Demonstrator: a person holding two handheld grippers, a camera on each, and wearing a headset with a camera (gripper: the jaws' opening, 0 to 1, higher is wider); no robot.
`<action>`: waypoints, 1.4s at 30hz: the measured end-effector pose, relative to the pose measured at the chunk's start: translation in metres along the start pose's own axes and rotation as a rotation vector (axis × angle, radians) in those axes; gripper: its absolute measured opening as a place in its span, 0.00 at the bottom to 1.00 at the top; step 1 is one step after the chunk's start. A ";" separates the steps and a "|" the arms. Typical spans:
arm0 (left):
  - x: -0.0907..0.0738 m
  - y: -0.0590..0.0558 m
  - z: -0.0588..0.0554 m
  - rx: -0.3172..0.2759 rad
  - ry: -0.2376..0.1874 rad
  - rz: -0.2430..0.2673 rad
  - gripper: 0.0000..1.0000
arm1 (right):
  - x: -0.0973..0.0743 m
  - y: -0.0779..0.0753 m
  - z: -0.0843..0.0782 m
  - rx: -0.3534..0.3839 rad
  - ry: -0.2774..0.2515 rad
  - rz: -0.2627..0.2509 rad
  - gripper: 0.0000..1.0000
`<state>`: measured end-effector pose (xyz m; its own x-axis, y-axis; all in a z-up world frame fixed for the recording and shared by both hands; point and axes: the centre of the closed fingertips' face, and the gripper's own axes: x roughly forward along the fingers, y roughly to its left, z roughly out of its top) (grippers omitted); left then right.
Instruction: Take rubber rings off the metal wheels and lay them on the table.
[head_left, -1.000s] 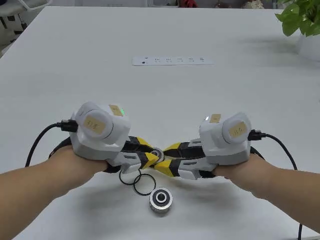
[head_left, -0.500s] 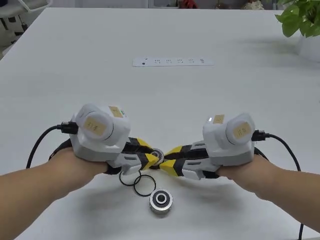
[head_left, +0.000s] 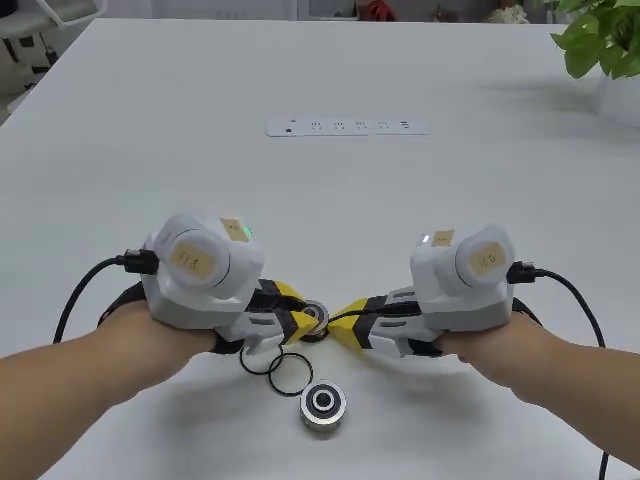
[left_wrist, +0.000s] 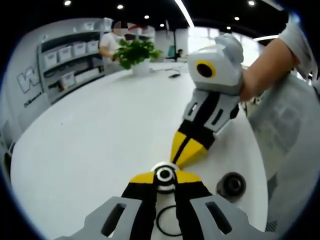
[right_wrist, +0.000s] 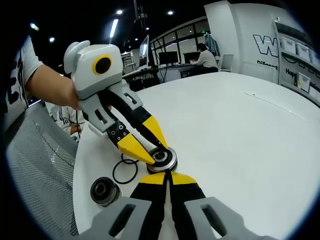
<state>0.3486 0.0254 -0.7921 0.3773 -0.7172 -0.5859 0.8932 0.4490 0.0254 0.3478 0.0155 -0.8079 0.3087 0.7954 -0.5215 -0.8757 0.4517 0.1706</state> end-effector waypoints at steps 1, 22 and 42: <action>0.000 0.000 0.000 0.001 0.000 0.002 0.13 | -0.001 -0.001 0.002 0.004 -0.010 -0.005 0.00; 0.002 0.001 -0.001 -0.001 0.013 0.032 0.12 | -0.003 -0.004 0.014 0.162 -0.074 -0.013 0.00; 0.001 0.001 -0.001 0.008 0.015 0.043 0.12 | -0.001 0.005 0.019 0.154 -0.083 0.019 0.00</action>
<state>0.3498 0.0254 -0.7937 0.4120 -0.6894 -0.5958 0.8780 0.4751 0.0575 0.3502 0.0246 -0.7902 0.3281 0.8320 -0.4473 -0.8162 0.4881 0.3091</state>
